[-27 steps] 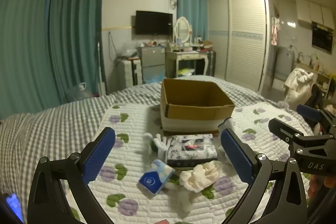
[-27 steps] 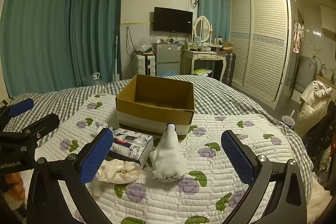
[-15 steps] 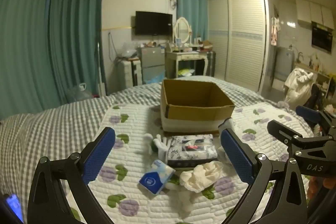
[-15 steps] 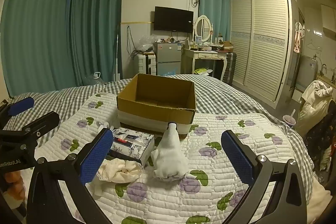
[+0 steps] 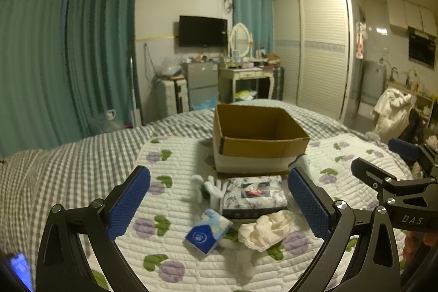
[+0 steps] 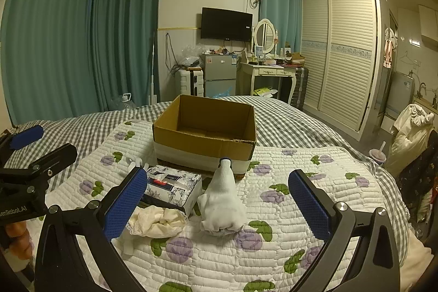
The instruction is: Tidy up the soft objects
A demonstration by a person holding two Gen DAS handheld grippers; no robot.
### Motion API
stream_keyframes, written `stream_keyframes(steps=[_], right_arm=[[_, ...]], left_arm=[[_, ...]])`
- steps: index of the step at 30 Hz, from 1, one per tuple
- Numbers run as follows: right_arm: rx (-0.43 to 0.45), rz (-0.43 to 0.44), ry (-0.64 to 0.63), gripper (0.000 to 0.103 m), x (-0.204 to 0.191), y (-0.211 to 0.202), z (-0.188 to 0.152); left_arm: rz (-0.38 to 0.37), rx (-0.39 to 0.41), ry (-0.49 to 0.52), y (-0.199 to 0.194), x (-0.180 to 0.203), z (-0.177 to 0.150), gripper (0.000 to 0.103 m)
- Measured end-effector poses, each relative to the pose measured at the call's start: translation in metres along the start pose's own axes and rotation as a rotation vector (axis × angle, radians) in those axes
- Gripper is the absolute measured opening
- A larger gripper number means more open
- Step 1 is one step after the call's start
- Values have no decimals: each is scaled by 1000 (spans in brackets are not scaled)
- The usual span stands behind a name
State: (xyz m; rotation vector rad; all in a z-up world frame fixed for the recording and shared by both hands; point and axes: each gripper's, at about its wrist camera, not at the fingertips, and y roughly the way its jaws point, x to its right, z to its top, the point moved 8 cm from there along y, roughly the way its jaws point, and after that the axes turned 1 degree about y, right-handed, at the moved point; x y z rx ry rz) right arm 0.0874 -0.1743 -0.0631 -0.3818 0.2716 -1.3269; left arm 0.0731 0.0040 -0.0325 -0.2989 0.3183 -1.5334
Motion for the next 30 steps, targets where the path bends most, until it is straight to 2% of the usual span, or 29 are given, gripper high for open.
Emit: stream_keyframes(steps=[30], right_arm=[[-8,4,1,103,-1,3,-3]], left_arm=[[1,0,0,-1,0,-1,103]])
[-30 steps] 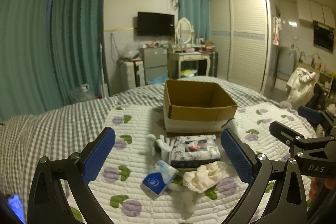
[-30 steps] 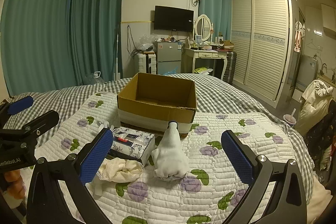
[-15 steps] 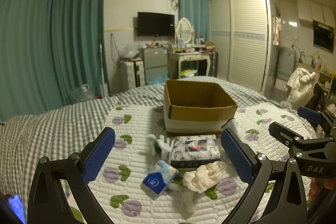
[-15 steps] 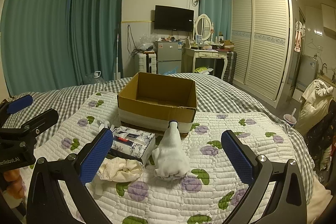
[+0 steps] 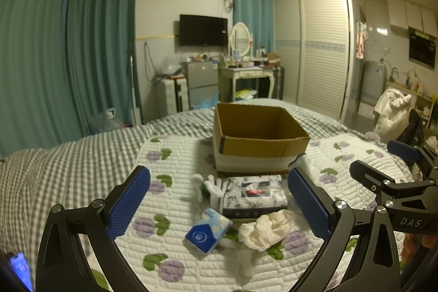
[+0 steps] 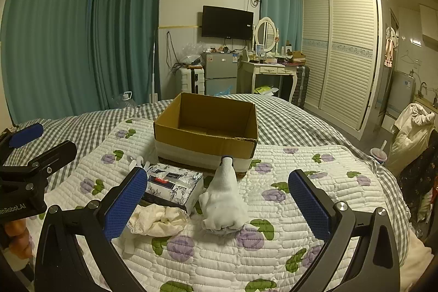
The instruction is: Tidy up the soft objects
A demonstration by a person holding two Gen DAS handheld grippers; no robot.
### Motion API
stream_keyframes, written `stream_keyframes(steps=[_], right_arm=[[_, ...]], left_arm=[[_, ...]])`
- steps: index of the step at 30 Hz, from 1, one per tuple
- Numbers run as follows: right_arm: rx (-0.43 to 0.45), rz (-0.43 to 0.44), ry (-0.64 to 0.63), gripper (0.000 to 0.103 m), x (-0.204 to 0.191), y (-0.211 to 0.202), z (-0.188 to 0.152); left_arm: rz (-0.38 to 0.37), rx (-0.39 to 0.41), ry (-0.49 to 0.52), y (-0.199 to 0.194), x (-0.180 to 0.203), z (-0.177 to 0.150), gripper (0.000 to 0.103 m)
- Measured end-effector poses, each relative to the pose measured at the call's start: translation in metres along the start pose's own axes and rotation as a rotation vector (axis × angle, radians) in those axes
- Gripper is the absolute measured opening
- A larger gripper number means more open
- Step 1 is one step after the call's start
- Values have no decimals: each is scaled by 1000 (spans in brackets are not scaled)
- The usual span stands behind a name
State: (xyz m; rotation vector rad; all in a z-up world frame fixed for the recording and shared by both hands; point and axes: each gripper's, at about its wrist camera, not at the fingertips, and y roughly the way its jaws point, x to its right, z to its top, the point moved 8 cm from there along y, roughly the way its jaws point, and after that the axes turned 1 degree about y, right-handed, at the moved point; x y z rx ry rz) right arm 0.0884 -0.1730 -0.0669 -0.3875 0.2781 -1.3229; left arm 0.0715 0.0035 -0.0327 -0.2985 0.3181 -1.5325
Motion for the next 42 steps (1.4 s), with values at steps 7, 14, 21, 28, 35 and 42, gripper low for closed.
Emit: stream_keyframes(steps=[7,14,21,28,35,42], right_arm=[[0,0,0,103,0,0,0],[-2,2,0,103,-1,1,-1],[-2,2,1,103,-1,1,-1],[-1,1,1,103,-1,0,-1],[17,-3,6,103,-2,-15,9],[46,-2,9,103,-12,-46,24]], left_arm=[[0,0,0,0,1,-1,103],[-1,-2,-1,0,0,0,103],[-1,-2,0,0,0,0,103],[-1,-2,-1,0,0,0,103],[-14,16,-3,-13,2,4,103],[-14,13,-12,-33,-14,5,103]])
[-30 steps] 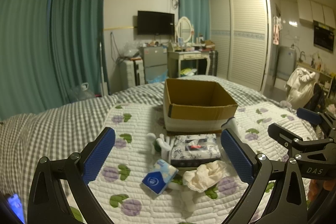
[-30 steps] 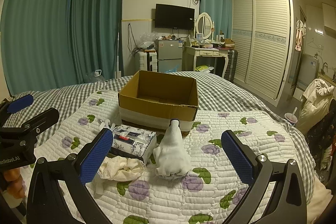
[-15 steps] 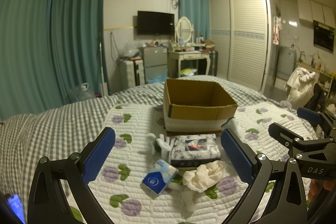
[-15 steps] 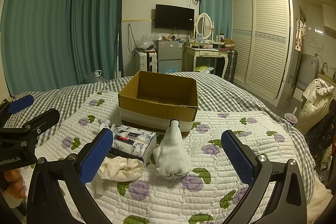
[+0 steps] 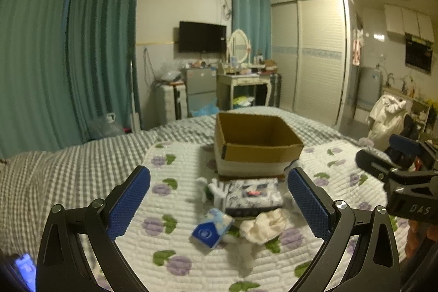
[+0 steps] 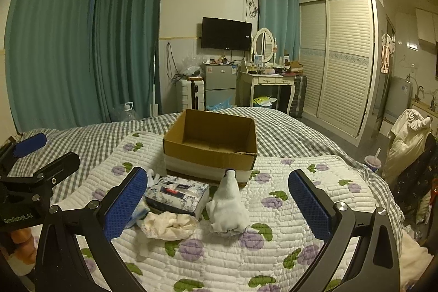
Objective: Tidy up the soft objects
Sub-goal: 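Grasp the blue tissue pack with the left gripper while the right grasps the cream lace cloth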
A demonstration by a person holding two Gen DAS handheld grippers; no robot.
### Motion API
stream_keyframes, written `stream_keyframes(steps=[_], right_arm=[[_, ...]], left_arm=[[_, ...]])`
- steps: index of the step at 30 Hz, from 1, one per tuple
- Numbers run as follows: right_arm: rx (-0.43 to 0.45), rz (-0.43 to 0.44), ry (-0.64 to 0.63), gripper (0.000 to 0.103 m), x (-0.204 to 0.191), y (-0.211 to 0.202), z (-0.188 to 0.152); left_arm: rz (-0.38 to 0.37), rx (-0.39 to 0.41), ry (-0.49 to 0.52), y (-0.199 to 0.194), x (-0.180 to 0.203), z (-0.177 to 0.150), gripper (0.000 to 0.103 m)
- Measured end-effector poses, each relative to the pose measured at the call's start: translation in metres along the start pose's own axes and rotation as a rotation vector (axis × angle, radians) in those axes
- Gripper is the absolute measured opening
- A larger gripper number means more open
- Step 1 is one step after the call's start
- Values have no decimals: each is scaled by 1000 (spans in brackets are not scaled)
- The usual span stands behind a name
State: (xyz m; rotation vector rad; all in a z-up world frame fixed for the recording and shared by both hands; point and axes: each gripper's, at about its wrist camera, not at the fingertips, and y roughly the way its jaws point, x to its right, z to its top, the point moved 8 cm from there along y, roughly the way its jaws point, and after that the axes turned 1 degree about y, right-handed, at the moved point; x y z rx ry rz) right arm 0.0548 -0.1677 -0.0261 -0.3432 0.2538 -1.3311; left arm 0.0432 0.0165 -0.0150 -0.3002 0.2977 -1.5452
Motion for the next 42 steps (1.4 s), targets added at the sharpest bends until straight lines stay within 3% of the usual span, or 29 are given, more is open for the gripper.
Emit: stream_keyframes(steps=[6,13,18,21,23,26,28,32,33,36,42], right_arm=[[-98,52,-11,103,-25,18,-27],[-301,157,-57,98,-71,92,-98],[-403,158,-27,89,-74,145,-131],[-424,167,1,73,-72,160,-140],[-431,160,2,50,-68,165,-144],[-420,170,11,33,-65,162,-142],[-405,174,13,28,-62,159,-139],[-380,183,15,24,-61,152,-132],[-377,183,14,24,-60,151,-131],[-375,182,11,24,-62,148,-130],[-341,183,8,22,-62,125,-117]], left_arm=[[22,-92,1,25,-24,-37,102],[52,-269,15,84,-44,-108,96],[32,-350,-3,109,-45,-129,96],[7,-372,1,121,-38,-133,96],[-5,-385,14,132,-30,-137,95],[-24,-398,27,151,-22,-140,95],[-40,-411,27,160,-19,-141,85],[-87,-442,26,174,-12,-149,78],[-106,-449,23,175,-10,-150,69],[-120,-440,22,167,-7,-149,63],[-105,-388,28,133,-9,-131,61]])
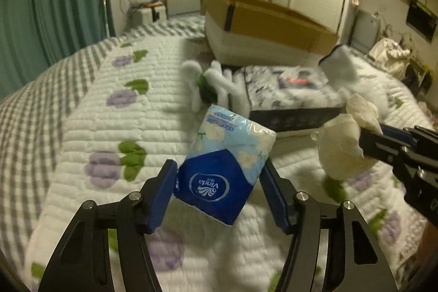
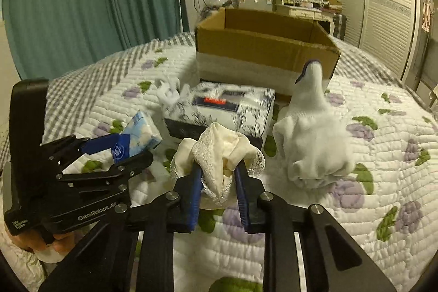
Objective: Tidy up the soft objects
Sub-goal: 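Grasp the blue tissue pack with the left gripper while the right grasps the cream lace cloth, then carry both held items over the cardboard box and open both grippers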
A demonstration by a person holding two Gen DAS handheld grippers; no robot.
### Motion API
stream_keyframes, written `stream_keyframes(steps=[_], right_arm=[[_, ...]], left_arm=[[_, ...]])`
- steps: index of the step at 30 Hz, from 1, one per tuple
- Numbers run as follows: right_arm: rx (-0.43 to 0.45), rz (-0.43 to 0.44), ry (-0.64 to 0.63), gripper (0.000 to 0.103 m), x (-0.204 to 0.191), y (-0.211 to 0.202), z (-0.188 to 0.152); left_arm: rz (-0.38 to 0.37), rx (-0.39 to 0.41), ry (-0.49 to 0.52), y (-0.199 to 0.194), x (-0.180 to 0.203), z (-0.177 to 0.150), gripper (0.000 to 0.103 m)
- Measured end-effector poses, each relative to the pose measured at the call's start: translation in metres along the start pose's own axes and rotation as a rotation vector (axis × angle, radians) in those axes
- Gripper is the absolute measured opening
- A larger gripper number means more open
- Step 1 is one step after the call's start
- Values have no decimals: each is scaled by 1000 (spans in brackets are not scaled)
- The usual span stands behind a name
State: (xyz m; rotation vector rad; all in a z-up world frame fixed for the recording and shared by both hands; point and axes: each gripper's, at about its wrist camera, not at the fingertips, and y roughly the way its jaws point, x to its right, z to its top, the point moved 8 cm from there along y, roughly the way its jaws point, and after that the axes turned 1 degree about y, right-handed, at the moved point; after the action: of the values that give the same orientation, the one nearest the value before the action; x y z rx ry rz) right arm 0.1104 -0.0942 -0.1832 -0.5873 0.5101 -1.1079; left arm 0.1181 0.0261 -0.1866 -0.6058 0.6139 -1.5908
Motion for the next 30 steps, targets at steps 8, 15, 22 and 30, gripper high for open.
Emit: stream_keyframes(steps=[8,15,22,30], right_arm=[[107,24,-7,22,-6,-75,30],[200,31,-76,22,0,-126,106],[195,23,-135,22,37,-101,194],[119,-3,-59,22,110,13,235]], left_arm=[[-33,110,-28,-78,9,30,61],[-41,201,-4,-116,27,101,61],[-16,257,49,-84,51,186,61],[6,187,38,28,53,227,61]])
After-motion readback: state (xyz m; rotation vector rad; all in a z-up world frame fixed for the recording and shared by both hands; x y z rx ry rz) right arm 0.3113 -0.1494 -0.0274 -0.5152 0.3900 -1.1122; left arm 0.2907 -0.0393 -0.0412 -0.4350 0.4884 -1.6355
